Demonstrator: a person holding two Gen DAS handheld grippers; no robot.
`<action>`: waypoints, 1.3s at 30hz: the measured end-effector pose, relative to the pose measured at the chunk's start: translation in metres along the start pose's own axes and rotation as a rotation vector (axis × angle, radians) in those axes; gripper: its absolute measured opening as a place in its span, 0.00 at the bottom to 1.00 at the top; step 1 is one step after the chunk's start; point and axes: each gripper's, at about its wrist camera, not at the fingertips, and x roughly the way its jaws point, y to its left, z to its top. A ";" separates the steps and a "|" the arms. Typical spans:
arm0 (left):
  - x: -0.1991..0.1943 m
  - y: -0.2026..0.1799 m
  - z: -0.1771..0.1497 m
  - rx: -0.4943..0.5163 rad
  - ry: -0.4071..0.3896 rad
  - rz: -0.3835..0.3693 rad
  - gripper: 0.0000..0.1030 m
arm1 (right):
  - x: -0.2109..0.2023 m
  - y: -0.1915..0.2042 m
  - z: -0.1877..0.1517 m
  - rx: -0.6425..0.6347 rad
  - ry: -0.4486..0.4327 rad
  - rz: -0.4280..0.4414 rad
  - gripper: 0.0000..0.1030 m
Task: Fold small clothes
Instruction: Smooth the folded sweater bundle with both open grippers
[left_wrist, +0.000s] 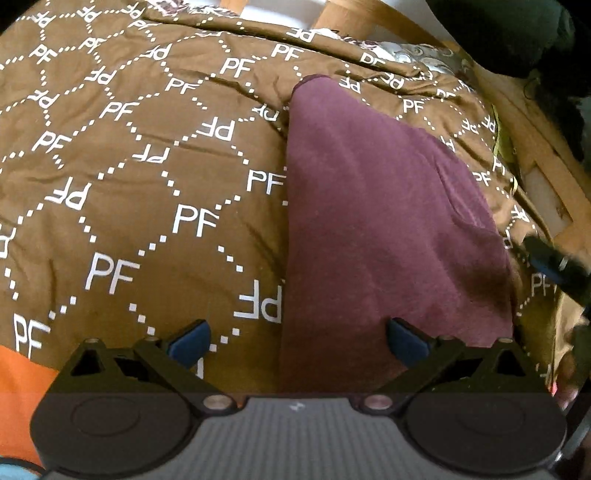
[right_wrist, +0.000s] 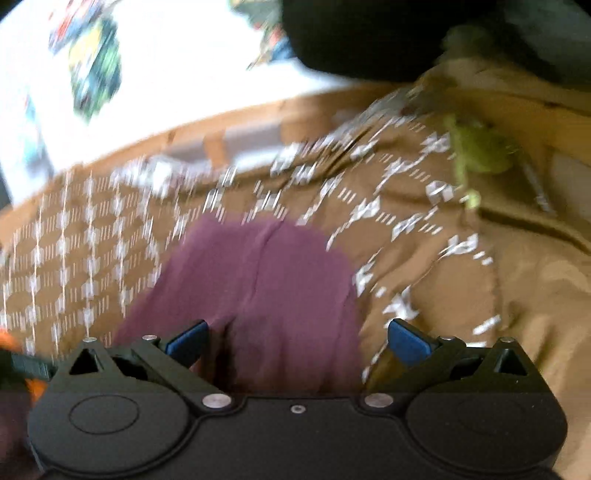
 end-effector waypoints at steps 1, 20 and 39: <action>0.000 -0.001 0.000 0.013 -0.002 0.002 1.00 | -0.002 -0.006 0.001 0.043 -0.030 0.003 0.99; 0.001 0.000 -0.002 0.051 -0.011 -0.016 1.00 | 0.028 0.000 -0.006 -0.002 -0.148 -0.116 0.05; -0.002 -0.003 -0.005 0.086 -0.004 -0.022 1.00 | 0.029 -0.053 -0.002 0.274 -0.126 0.030 0.53</action>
